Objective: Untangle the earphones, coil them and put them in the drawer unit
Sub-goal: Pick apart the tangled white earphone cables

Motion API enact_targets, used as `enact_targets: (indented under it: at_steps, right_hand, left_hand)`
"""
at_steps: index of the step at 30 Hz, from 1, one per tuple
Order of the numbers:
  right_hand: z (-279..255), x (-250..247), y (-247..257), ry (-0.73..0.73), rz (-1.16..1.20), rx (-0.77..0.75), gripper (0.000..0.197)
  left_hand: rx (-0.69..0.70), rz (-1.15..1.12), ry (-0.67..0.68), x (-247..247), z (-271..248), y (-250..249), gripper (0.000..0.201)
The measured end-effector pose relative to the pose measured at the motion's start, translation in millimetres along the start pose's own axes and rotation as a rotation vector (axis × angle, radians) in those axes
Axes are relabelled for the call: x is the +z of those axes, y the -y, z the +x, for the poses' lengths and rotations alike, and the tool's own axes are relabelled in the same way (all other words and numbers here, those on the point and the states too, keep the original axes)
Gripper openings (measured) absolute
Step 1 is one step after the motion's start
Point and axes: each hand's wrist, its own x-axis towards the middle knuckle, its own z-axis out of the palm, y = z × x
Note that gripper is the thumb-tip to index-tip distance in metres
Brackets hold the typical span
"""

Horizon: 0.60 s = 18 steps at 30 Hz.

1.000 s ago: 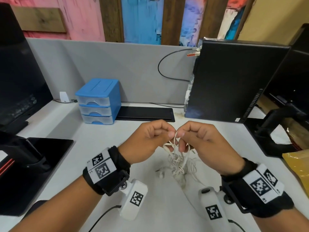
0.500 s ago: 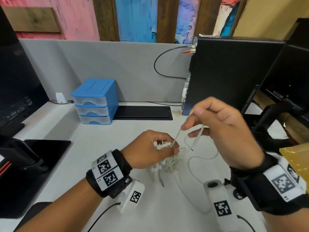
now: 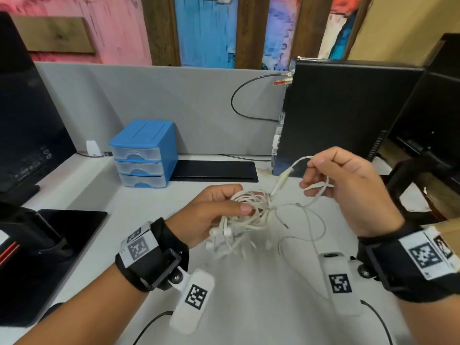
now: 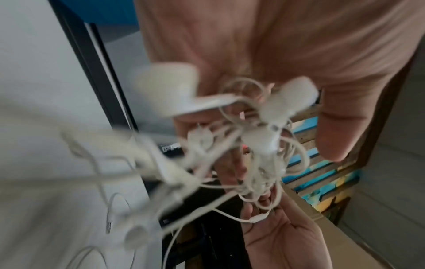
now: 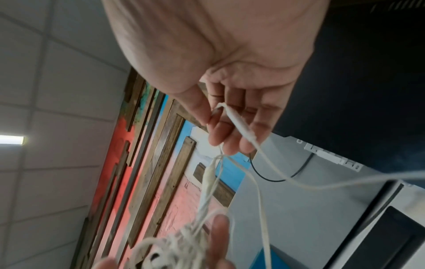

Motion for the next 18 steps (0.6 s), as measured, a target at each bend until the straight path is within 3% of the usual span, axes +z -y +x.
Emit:
enact_targets:
  at_steps: [5, 9, 11, 13, 16, 18]
  right_hand:
    - [-2, 3, -1, -0.003, -0.022, -0.007, 0.016]
    - [0, 8, -8, -0.053, -0.119, 0.05, 0.008]
    - [0, 11, -14, -0.056, -0.189, 0.079, 0.027]
    - [-2, 15, -16, 0.043, -0.252, 0.053, 0.047]
    - [-7, 22, -17, 0.184, -0.295, -0.009, 0.049]
    - [-11, 27, -18, 0.142, -0.317, -0.108, 0.045]
  left_hand:
    - [-0.034, -0.039, -0.18, 2, 2, -1, 0.014]
    - [-0.02, -0.063, -0.226, -2, 3, -1, 0.019]
    - [-0.024, -0.119, -0.229, -2, 2, -2, 0.017]
    - [-0.03, -0.155, -0.223, 0, 2, -4, 0.015]
    - [-0.035, -0.155, -0.215, 2, 1, -6, 0.013]
    - [-0.037, -0.153, -0.21, 2, 1, -7, 0.014]
